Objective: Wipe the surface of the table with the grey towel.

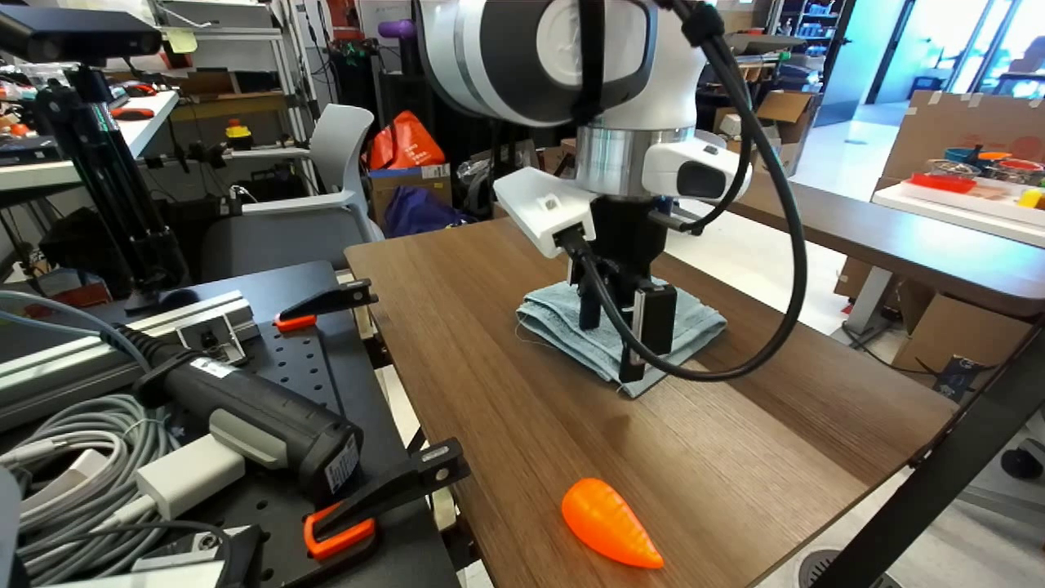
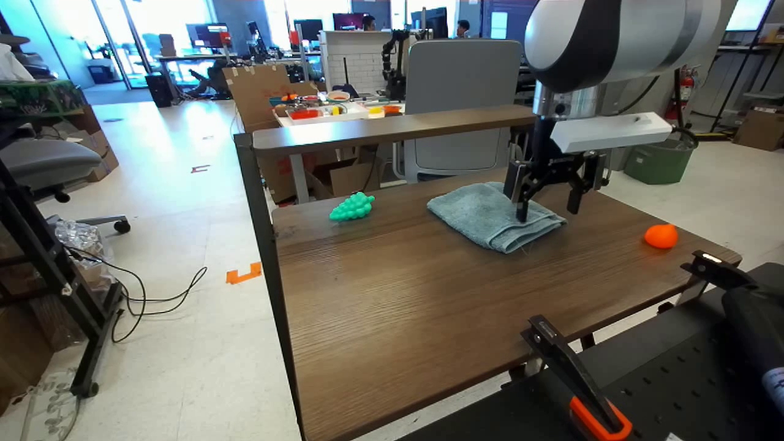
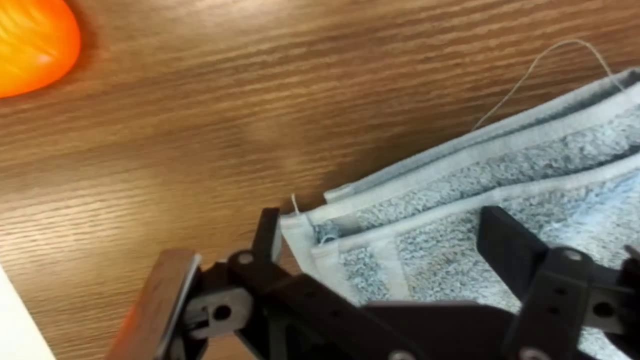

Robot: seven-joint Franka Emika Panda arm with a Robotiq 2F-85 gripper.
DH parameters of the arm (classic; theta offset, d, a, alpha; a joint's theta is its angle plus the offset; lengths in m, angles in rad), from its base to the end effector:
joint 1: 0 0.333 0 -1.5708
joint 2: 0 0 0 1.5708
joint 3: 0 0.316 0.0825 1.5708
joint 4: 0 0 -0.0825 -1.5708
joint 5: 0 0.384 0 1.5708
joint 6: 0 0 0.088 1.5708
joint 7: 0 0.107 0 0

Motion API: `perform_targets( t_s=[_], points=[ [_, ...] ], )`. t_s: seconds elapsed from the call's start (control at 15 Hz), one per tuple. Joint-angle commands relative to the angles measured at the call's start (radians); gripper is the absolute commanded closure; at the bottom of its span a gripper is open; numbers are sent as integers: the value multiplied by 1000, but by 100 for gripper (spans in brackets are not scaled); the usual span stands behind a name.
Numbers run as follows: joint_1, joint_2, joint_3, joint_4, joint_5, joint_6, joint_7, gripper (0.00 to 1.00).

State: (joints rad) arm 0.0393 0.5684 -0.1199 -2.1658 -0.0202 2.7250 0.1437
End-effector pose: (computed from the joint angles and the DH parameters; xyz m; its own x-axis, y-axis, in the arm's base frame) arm 0.5534 -0.0467 0.1294 0.9825 -0.1861 0.0033 -0.1858 -0.9799 0.0727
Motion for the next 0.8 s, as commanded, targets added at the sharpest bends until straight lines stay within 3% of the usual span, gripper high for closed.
perform_targets(
  t_s=[0.0,0.33,0.47,0.73],
  points=[
    [-24,-130,7,-64,-1,-82,-29,0],
    [-112,-136,165,-23,212,11,-99,0],
    [-106,-94,192,30,256,-3,-93,0],
    [-82,-22,174,93,237,-11,-52,0]
  ],
)
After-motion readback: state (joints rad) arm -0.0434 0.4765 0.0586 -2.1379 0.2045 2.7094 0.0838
